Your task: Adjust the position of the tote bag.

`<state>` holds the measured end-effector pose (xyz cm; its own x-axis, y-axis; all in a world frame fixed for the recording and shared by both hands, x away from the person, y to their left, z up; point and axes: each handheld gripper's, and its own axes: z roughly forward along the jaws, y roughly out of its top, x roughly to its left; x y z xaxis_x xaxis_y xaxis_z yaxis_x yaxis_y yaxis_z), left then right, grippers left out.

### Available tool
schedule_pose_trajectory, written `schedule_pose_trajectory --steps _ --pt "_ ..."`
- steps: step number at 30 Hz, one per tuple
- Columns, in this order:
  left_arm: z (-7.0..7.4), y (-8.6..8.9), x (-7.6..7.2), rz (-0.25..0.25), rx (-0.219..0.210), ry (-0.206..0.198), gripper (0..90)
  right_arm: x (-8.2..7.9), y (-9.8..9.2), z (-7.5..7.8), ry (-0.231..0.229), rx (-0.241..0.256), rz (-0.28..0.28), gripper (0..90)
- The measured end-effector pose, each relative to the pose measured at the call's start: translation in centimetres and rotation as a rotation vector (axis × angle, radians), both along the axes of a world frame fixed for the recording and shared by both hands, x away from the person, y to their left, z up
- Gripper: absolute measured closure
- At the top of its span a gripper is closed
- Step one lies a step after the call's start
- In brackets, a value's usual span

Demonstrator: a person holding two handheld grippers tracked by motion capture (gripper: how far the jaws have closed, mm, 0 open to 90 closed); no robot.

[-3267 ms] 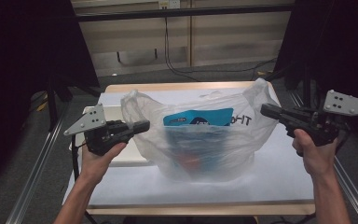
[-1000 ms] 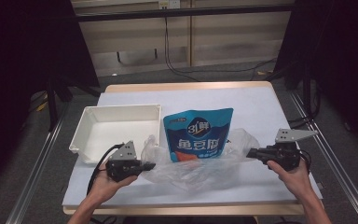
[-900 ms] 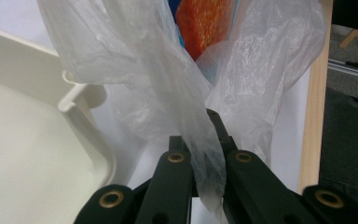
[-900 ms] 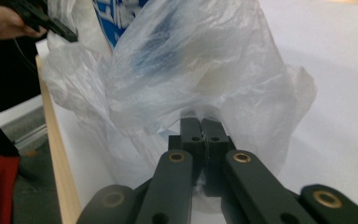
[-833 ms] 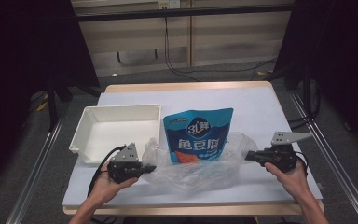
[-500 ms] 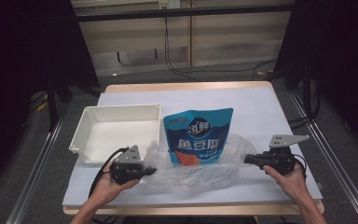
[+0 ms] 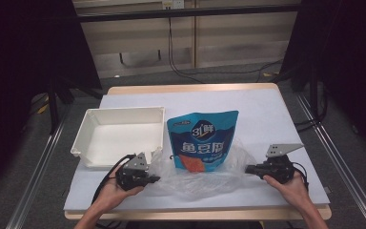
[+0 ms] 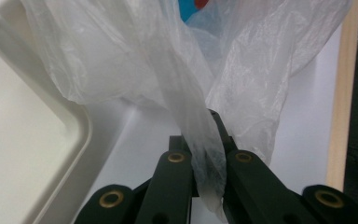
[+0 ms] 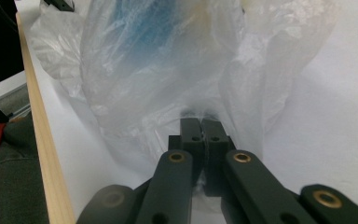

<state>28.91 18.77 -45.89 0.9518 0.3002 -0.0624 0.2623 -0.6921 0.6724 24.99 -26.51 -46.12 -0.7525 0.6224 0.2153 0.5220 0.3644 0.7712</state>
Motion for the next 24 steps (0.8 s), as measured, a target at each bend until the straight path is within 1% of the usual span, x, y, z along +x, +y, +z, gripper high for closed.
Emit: schedule_pose_trajectory --steps 1,2,3,5,7,8,9,10,11,12,13,14,15,16,18,19,21,23,24 --pt "-0.1 0.0 0.1 0.001 0.005 0.006 90.0 0.0 0.0 0.0 0.000 0.000 0.000 90.0" --pt "-0.3 0.0 0.2 -0.005 0.013 0.017 90.0 0.0 0.2 -0.1 0.002 -0.015 0.001 90.0" --pt "-0.4 0.0 0.2 0.000 0.017 0.012 90.0 0.0 0.2 -0.1 0.002 -0.015 0.001 90.0" --pt "-0.4 0.0 0.2 0.007 0.010 0.016 90.0 0.1 0.2 -0.2 -0.001 -0.020 -0.002 90.0" --pt "-0.3 0.1 0.3 -0.003 0.032 0.024 90.0 0.1 0.3 -0.4 -0.003 -0.045 -0.006 90.0" --pt "-0.3 0.0 0.3 -0.001 0.029 0.025 90.0 0.1 0.4 -0.6 -0.011 -0.074 -0.009 90.0" --pt "-0.6 -0.1 0.2 0.001 0.010 0.025 90.0 0.1 0.5 -0.7 -0.012 -0.092 -0.014 90.0" --pt "-0.7 -0.3 0.2 -0.012 0.029 0.021 90.0 0.2 0.5 -0.8 -0.013 -0.100 -0.010 90.0" --pt "-0.7 -0.3 0.2 -0.012 0.029 0.021 90.0 0.2 0.5 -0.8 -0.013 -0.100 -0.010 90.0" --pt "-0.9 -0.4 0.1 -0.015 0.039 0.016 90.0 0.1 0.6 -0.9 -0.010 -0.118 -0.013 90.0" --pt "-0.9 -0.4 0.1 -0.015 0.039 0.016 90.0 0.1 0.6 -0.9 -0.010 -0.118 -0.013 90.0" --pt "-0.9 -0.4 0.1 -0.020 0.048 0.023 90.0 0.1 0.6 -1.2 -0.002 -0.125 -0.017 90.0" --pt "-1.0 -0.5 0.1 -0.023 0.051 0.019 90.0 0.2 0.6 -1.3 -0.001 -0.133 -0.015 90.0" --pt "-0.9 -0.5 0.2 -0.034 0.052 0.029 90.0 0.2 0.6 -1.5 0.001 -0.130 -0.018 90.0" --pt "-1.0 -0.5 0.2 -0.033 0.051 0.031 90.0 0.2 0.6 -1.7 0.001 -0.131 -0.028 90.0" --pt "-1.0 -0.5 0.2 -0.024 0.047 0.023 90.0 0.4 0.6 -2.0 0.012 -0.135 -0.029 90.0" --pt "-1.0 -0.5 0.2 -0.021 0.047 0.023 90.0 0.4 0.7 -2.1 0.009 -0.136 -0.030 90.0" --pt "-1.0 -0.5 0.1 -0.013 0.049 0.021 90.0 0.4 0.5 -2.1 0.020 -0.126 -0.038 90.0" --pt "-1.1 -0.5 0.1 -0.013 0.046 0.020 90.0 0.4 0.5 -2.3 0.017 -0.106 -0.043 90.0"
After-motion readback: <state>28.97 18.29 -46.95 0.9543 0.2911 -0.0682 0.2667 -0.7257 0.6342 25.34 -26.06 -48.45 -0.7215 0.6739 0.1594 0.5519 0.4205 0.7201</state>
